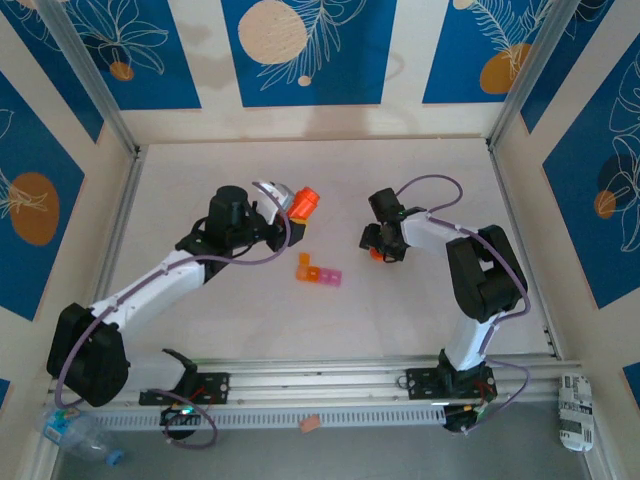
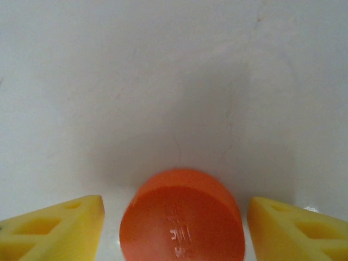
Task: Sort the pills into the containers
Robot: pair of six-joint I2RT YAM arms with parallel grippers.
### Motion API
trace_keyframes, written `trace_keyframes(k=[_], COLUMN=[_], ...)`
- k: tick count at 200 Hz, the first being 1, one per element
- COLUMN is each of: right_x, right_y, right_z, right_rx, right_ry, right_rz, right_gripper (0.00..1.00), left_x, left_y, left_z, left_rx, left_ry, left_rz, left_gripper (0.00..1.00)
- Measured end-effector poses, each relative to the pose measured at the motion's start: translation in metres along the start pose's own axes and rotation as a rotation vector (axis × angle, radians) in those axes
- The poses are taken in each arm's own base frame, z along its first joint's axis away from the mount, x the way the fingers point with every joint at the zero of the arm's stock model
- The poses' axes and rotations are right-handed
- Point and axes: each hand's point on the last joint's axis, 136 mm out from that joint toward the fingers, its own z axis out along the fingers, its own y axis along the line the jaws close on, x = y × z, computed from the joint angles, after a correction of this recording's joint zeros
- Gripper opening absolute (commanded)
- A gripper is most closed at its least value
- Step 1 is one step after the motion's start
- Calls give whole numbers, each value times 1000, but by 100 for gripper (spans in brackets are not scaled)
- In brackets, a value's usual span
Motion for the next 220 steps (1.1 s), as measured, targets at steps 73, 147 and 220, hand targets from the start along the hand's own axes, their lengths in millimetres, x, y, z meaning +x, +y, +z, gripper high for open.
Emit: trace_keyframes(k=[73, 147, 220], right_x=[2, 39, 58], right_y=[22, 81, 85], right_z=[-50, -60, -20], right_rx=[-176, -405, -382], right_ry=[-31, 81, 190], right_rz=[-10, -165, -193], right_gripper=[73, 40, 26], left_x=[-6, 43, 87], left_y=[-2, -5, -10], left_z=[-17, -30, -36], left_rx=[-30, -53, -82], left_ry=[-12, 105, 192], left_rz=[-18, -124, -215], left_gripper=[0, 0, 0])
